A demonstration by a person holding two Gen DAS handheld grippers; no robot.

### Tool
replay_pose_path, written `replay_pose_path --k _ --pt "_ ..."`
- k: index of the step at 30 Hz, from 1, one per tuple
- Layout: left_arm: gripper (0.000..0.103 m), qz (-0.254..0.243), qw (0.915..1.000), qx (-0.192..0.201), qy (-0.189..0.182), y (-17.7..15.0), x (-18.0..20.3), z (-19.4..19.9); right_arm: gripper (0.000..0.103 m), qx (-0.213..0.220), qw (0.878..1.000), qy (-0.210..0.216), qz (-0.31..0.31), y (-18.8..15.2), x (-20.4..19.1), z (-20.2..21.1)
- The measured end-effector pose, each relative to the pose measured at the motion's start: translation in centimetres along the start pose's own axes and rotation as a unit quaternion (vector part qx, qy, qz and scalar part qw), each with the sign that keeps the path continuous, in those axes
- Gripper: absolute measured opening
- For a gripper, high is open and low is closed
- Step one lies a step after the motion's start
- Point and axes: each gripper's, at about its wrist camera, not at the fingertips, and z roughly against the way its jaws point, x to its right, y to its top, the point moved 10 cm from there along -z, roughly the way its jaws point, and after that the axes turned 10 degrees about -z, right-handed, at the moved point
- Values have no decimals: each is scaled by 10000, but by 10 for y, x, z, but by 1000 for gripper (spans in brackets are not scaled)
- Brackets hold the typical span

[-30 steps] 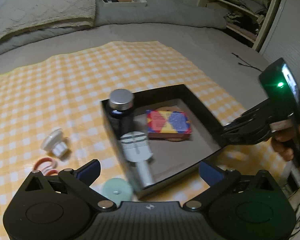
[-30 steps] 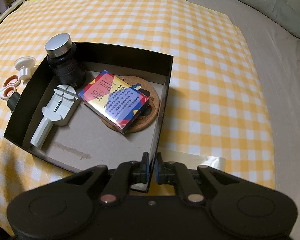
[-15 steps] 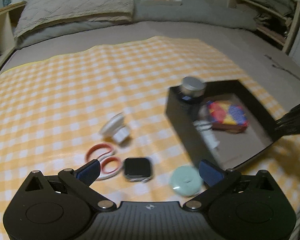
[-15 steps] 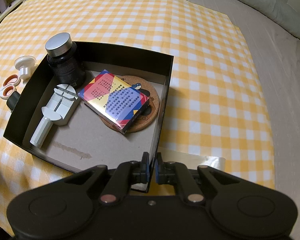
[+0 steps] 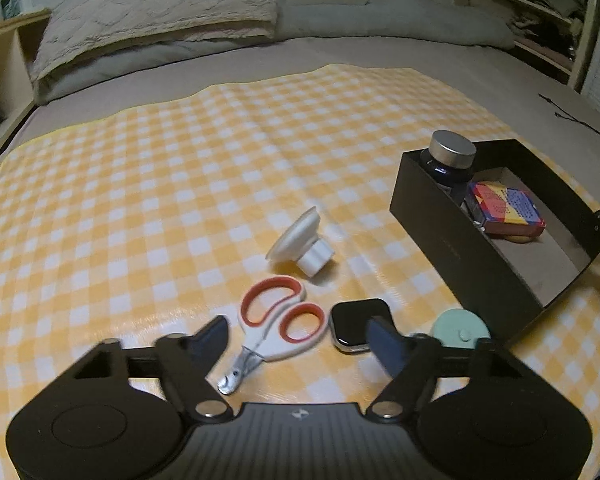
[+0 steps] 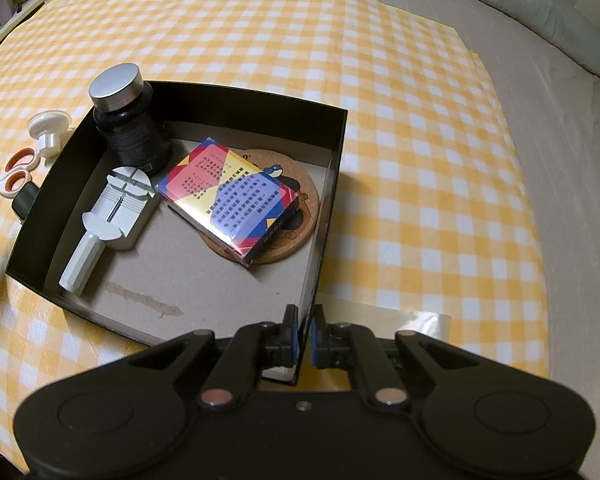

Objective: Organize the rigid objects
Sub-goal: 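Move the left tool to the orange-handled scissors and grasp them, then lift the scissors with the left tool and carry them to the box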

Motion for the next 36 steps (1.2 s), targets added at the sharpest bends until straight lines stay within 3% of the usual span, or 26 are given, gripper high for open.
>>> replay_pose_path --k 3,12,20,28,29,36 --pt "53 -131 9999 13 -24 1 -5 -4 6 -4 10000 1 -4 0 1 0" --pt "27 -583 9983 -60 67 2 -9 -25 6 -2 10000 -3 8 0 1 0" --pt "27 -1040 9944 -142 152 0 -5 -42 7 -6 10000 -2 4 0 0 0" --pt "23 -1099 9936 -218 141 -1 -5 -46 7 -12 10000 -13 28 -1 -1 -2" --pt "19 -1072 9938 -258 125 -2 -5 -45 7 -12 10000 -14 30 -1 -1 -2" --pt "19 -819 9941 -706 19 -5 -1 -41 7 -14 10000 -24 35 0 0 -1"
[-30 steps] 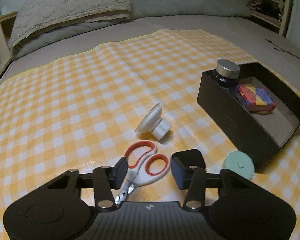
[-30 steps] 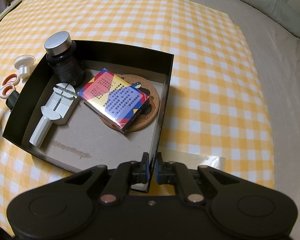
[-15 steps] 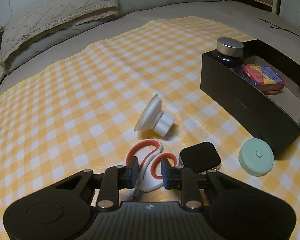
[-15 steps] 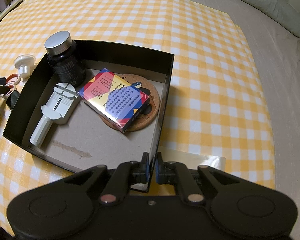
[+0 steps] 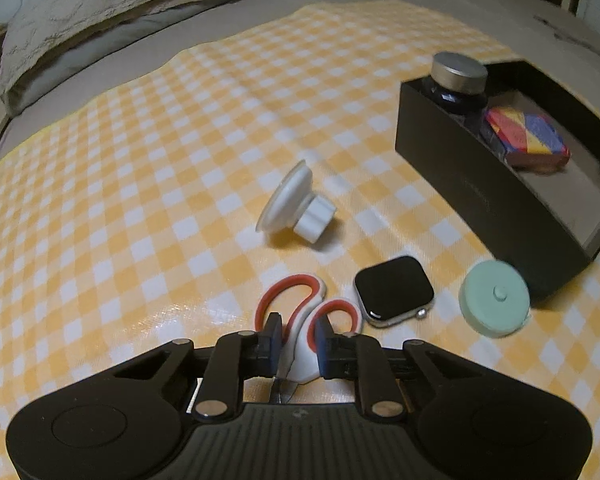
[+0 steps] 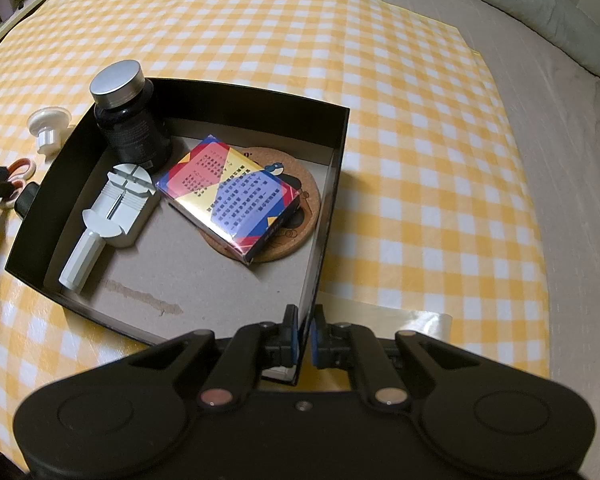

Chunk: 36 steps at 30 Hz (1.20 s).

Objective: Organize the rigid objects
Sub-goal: 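Lift the scissors with the left tool and carry them to the box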

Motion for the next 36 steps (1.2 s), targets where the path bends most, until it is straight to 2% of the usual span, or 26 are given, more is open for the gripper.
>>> replay_pose_path --k 2,5,7,9,15,21,29,36 --pt "20 -23 9999 -137 52 0 3 1 7 -3 10000 1 2 0 0 0" --pt "20 -517 9980 -192 312 -1 9 -1 7 -5 10000 2 0 0 0 0" --pt "18 -756 9966 130 289 -1 14 -3 7 -3 10000 -2 5 0 0 0" --pt "19 -866 9956 240 276 -2 15 -5 7 -6 10000 0 7 0 0 0" --pt "17 -209 9994 269 73 -1 4 0 7 -14 10000 -6 20 0 0 -1" --pt "16 472 9980 376 -207 2 -1 14 7 -16 10000 -17 28 0 0 -1" --pt "15 486 9956 755 -280 16 4 41 7 -17 10000 -17 28 1 -1 -1" --pt "15 347 9942 948 -371 30 16 48 7 -18 10000 -11 31 0 0 -1"
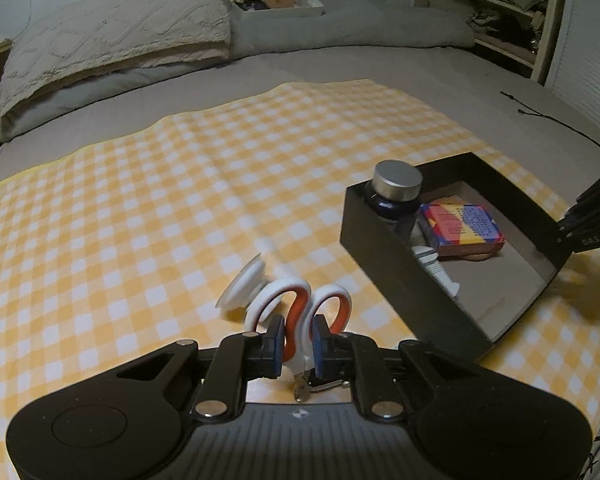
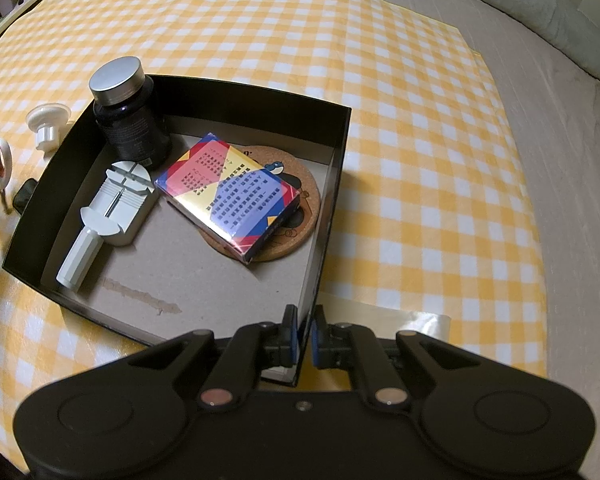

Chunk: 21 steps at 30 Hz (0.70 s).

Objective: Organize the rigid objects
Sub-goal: 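Lift the scissors with the left tool and carry them to the box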

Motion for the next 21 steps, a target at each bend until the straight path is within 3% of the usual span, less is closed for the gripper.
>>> replay_pose_path --k 9,16,21 --pt "9 -140 9991 372 -170 27 13 24 7 -9 10000 2 23 0 0 0" --pt "9 -162 9944 891 -547 60 33 56 7 -8 10000 2 39 1 -1 0" --pt "9 37 9877 1170 -1036 77 56 67 7 -9 10000 -4 44 0 -1 0"
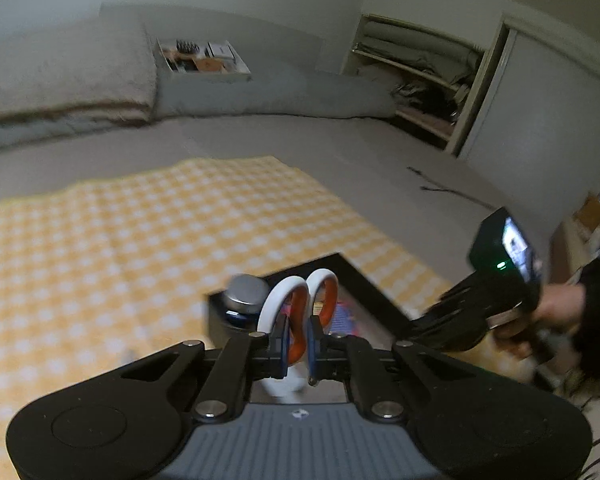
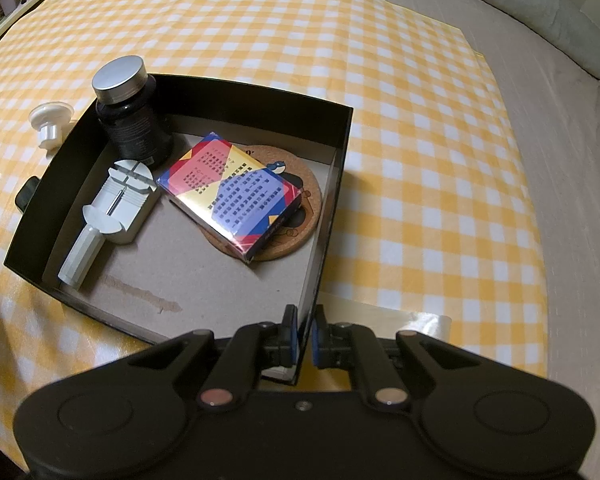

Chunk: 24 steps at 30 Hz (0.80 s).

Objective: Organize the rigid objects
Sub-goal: 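Lift the scissors with the left tool and carry them to the box, then lower the scissors into the box and open the left tool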

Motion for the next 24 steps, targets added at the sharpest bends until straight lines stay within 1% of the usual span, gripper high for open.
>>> replay_pose_path --k 4,9,13,15,19,22,23,24 --pt "9 371 9984 -22 -434 -1 17 -18 7 -1 10000 -6 1 0 0 0" --pt "9 433 9967 -226 -645 -6 36 -48 7 -1 10000 3 -6 0 0 0" --pt "9 870 9920 -306 -863 -7 43 -70 7 -1 10000 6 -7 0 0 0" --pt "9 1103 9894 -305 -898 -7 46 -80 7 -1 10000 4 -4 0 0 0" --pt "9 1518 9843 -302 -847 -11 49 -99 7 -1 10000 16 -7 0 0 0" --pt "9 1745 9808 -411 -766 -22 52 -113 7 -2 10000 39 1 0 0 0" --pt "10 1812 9792 -492 -763 -27 53 -117 7 -3 10000 46 3 0 0 0" --pt "15 1899 9768 -619 -766 -33 55 -122 7 -8 10000 52 5 0 0 0"
